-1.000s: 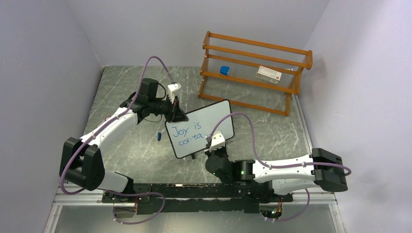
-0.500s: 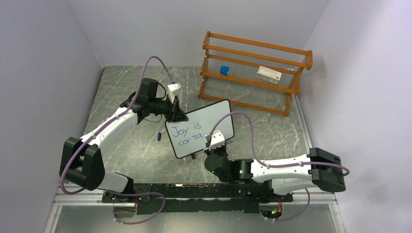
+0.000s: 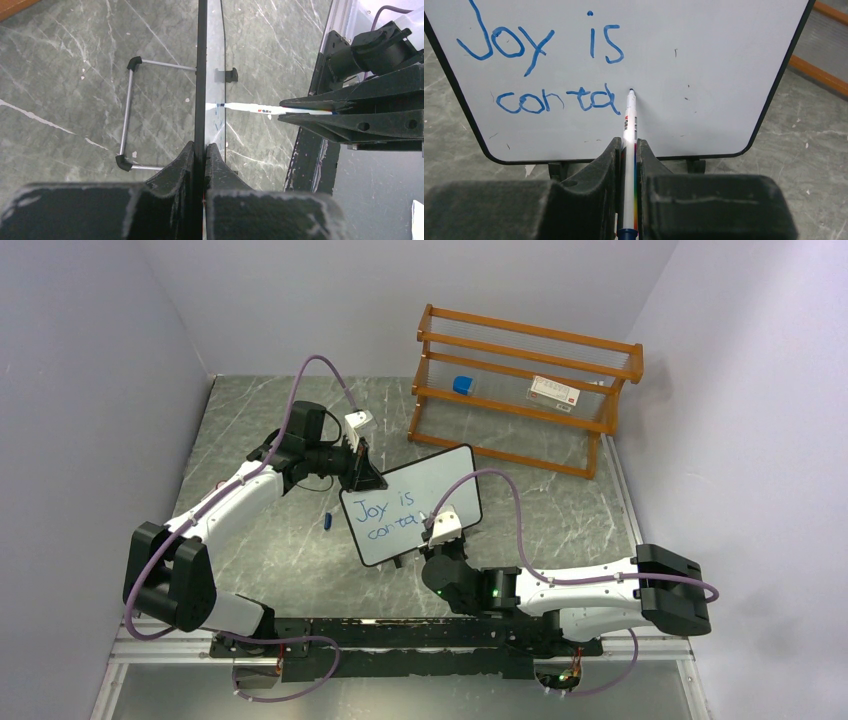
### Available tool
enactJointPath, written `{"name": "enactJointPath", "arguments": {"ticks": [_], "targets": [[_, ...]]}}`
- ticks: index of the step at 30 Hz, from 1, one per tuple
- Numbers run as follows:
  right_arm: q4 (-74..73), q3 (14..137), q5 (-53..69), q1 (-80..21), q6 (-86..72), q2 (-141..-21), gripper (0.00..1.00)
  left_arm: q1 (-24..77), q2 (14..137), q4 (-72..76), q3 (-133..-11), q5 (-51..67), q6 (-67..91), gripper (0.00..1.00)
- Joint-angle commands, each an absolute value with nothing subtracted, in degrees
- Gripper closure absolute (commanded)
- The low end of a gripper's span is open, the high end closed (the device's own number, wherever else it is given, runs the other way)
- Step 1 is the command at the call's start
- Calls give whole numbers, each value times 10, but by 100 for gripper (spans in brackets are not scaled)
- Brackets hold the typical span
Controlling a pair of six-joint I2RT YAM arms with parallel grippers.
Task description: Write a sentence on the whiteboard
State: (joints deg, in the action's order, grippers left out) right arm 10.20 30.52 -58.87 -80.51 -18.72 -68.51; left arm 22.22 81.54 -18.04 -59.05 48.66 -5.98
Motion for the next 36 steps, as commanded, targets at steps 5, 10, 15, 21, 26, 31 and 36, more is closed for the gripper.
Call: {"name": "enactJointPath", "arguments": {"ticks": [5,10,15,21,26,31,36], "targets": [[129,319,-584,-801,-179,-692,100,221,835,-199,-580,409,-88,95],[115,319,-565,-800,-187,-694,100,221,835,-200,-580,405,-88,95],[92,318,-561,-800,-203,-693,100,221,835,-201,-581,404,-88,95],[64,316,-557,-800,-226,-693,100,221,836,-201,-581,402,-88,95],[48,310,-559,-801,-240,-688,100,221,836,-201,-581,399,-88,95],[37,306,-578,-801,-248,-678,100,221,838,-203,-581,400,-89,95],[45,303,-598,-800,-246,-671,100,221,838,-203,-581,401,-89,95]]}}
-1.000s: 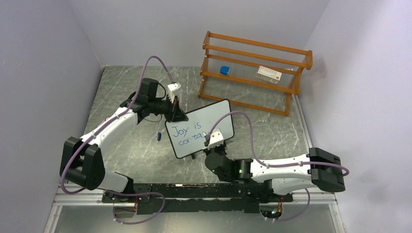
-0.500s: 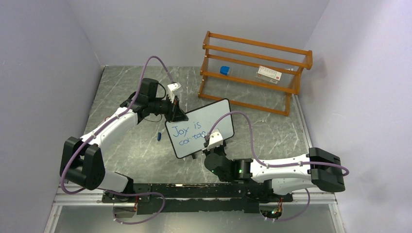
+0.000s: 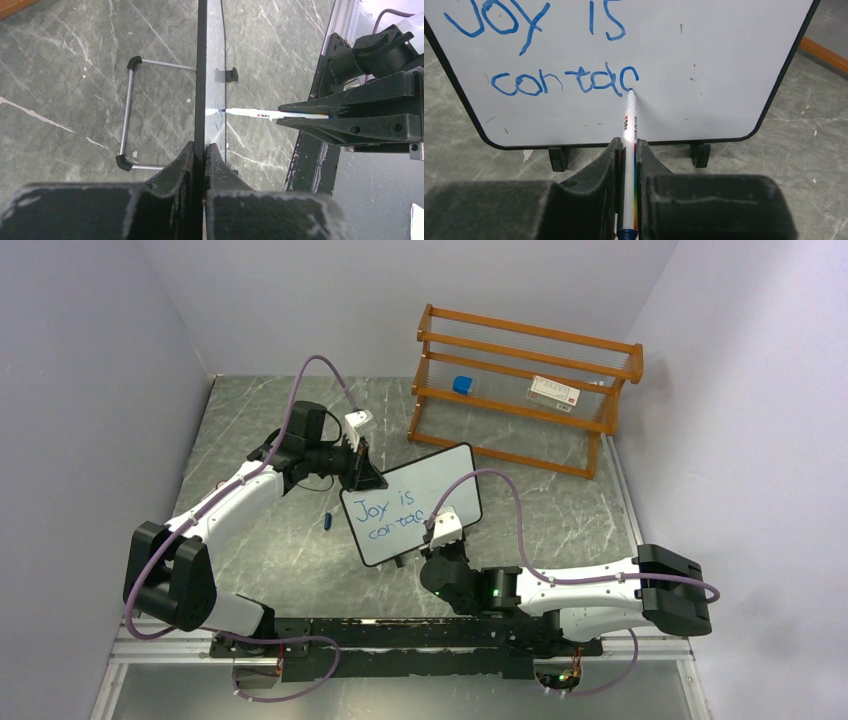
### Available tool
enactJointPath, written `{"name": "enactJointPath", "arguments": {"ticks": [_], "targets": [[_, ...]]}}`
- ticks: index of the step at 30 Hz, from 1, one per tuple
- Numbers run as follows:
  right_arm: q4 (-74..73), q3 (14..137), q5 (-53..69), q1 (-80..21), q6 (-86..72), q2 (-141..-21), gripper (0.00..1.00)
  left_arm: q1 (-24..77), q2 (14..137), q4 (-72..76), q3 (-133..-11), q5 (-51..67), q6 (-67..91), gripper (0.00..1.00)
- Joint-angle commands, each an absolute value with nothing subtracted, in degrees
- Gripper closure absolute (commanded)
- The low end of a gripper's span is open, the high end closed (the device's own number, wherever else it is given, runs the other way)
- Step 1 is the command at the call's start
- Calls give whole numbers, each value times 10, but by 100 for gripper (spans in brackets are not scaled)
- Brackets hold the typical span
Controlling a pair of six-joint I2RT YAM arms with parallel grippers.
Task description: Write a sentence on the whiteboard
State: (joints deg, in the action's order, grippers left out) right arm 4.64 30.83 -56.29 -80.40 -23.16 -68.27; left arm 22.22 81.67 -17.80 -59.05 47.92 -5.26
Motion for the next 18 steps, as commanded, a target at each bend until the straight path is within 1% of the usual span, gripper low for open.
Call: {"name": "enactJointPath", "arguments": {"ticks": [1,12,18], "targets": [[48,302,-600,-800,-244,-669,100,220,839,-203,-581,401,-89,95],[91,303,-601,-796,-210,-664,100,221,839,-204,-581,400,-90,95],[93,303,-595,-792,-217,-673,100,221,839,-204,-582,402,-89,95]]}}
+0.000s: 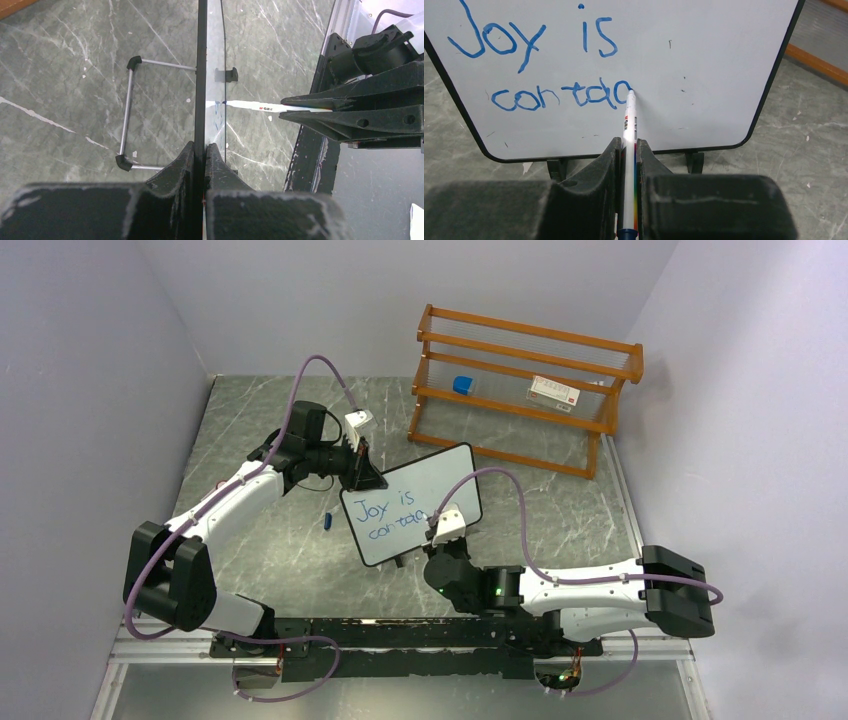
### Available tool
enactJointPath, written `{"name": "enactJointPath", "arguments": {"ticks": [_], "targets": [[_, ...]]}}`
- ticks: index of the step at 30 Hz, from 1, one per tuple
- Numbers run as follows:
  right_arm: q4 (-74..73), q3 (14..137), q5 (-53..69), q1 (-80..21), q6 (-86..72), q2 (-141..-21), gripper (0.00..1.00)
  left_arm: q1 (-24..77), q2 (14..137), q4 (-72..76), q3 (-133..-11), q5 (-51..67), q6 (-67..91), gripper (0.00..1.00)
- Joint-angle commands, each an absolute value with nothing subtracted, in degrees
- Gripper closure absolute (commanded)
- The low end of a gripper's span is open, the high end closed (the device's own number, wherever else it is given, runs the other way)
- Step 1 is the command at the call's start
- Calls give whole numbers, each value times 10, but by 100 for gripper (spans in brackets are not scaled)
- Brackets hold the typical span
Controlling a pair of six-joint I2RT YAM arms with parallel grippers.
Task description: Write a sentence on the whiteboard
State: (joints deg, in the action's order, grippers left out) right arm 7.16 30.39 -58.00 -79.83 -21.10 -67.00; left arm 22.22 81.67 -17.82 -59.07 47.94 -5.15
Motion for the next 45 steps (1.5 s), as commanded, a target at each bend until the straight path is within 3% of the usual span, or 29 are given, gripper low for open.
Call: {"name": "enactJointPath", "arguments": {"ticks": [1,32,45], "targets": [[93,303,-594,-791,-216,-674,100,221,839,-204,-582,402,-89,95],[-35,320,-529,-792,-293,-698,100,221,840,-205,-583,402,-89,95],[34,323,-502,-795,-258,-695,100,221,840,-206,-584,403,-89,95]]}}
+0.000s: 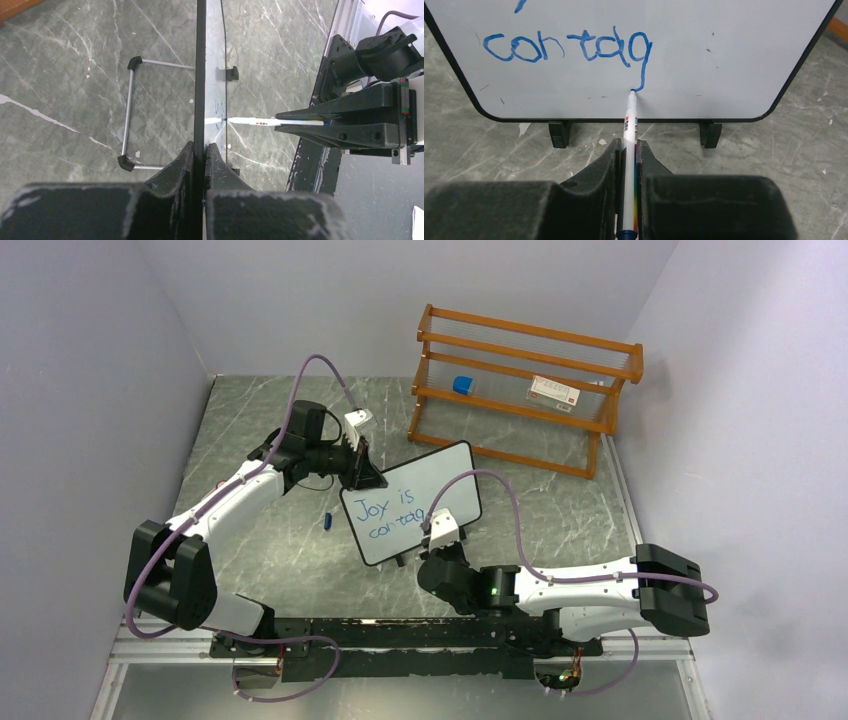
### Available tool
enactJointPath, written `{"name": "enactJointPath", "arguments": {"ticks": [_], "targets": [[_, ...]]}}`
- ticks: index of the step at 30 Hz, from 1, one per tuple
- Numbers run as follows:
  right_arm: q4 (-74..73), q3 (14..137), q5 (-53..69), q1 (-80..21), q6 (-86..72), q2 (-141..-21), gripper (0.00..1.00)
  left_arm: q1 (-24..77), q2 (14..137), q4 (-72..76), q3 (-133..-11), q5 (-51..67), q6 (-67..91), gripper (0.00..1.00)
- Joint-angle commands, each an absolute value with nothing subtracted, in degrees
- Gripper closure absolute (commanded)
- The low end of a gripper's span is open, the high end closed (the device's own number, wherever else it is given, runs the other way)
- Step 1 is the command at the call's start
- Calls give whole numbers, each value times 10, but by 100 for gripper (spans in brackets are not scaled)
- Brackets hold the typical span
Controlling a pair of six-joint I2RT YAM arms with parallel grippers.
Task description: Write a sentence on the whiteboard
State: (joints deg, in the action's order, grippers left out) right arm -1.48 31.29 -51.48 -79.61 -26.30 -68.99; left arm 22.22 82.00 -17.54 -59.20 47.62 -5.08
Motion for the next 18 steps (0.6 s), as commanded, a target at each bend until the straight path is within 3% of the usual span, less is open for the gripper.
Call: {"name": "enactJointPath", "arguments": {"ticks": [1,18], "targets": [[39,323,-505,-795,-256,-696,100,220,839,-206,-583,403,-89,95],[17,304,-543,-795,-252,-604,100,221,840,-208,-584,396,-90,95]]}}
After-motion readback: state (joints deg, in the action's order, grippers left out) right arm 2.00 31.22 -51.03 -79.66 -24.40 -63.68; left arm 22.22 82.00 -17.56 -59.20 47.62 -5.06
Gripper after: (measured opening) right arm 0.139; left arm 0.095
